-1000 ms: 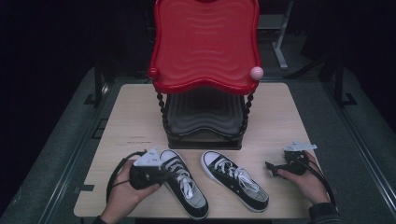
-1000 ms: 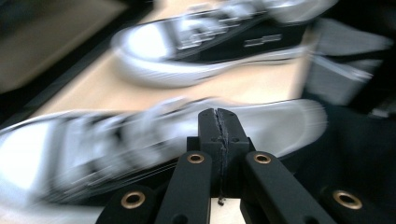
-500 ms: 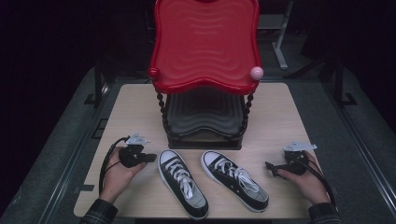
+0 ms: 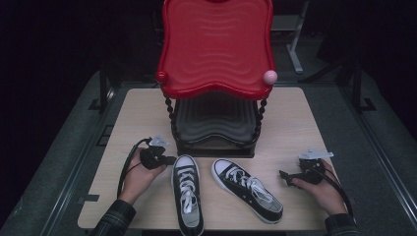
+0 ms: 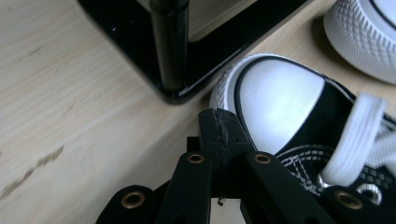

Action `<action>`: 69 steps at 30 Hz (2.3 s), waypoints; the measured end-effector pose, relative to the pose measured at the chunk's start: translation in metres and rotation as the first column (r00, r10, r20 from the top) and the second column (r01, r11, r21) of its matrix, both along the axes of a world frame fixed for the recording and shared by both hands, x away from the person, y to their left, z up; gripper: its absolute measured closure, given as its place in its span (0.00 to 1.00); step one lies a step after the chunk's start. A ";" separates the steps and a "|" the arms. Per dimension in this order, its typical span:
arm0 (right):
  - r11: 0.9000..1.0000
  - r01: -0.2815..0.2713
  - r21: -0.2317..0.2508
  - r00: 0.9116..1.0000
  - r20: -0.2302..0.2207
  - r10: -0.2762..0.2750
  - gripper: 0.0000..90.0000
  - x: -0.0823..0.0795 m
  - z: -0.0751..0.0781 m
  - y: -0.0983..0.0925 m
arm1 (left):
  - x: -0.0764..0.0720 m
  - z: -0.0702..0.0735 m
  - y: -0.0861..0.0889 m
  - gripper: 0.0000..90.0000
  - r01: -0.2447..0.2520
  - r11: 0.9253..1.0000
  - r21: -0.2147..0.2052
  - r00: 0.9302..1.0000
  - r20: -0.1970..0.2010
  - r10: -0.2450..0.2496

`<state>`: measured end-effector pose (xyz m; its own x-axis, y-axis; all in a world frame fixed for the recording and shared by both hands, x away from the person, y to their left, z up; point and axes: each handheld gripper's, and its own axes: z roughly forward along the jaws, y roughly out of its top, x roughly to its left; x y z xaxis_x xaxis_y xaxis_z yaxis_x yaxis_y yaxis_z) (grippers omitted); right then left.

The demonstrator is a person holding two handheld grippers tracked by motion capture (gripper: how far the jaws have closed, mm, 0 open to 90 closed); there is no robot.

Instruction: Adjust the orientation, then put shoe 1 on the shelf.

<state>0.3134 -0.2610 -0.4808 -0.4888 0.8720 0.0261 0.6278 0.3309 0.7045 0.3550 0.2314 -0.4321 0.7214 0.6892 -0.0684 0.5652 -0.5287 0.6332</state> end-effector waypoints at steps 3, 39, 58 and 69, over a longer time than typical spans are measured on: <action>1.000 -0.001 -0.001 1.000 0.000 0.001 0.05 0.000 0.000 0.000 | 0.003 -0.001 -0.005 1.00 0.006 1.000 -0.009 1.000 0.004 -0.006; 0.997 -0.012 0.078 1.000 -0.018 0.013 0.38 -0.011 0.027 0.006 | -0.103 0.036 0.016 0.54 0.150 0.976 -0.157 0.988 0.067 -0.141; 0.966 -0.167 0.197 0.986 0.062 0.158 0.45 -0.052 0.090 0.075 | -0.124 0.030 0.003 0.57 0.198 0.965 -0.174 0.980 0.044 -0.193; 0.938 -0.268 0.222 0.963 0.083 0.255 0.43 -0.066 0.105 0.112 | -0.117 0.017 0.003 0.72 0.183 0.968 -0.173 0.983 0.051 -0.177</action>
<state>0.2477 -0.1487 -0.3756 -0.7048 0.6867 0.1781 0.5013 0.3044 0.8099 0.2380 0.2345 -0.4148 0.8367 0.5267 -0.1500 0.4468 -0.4982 0.7430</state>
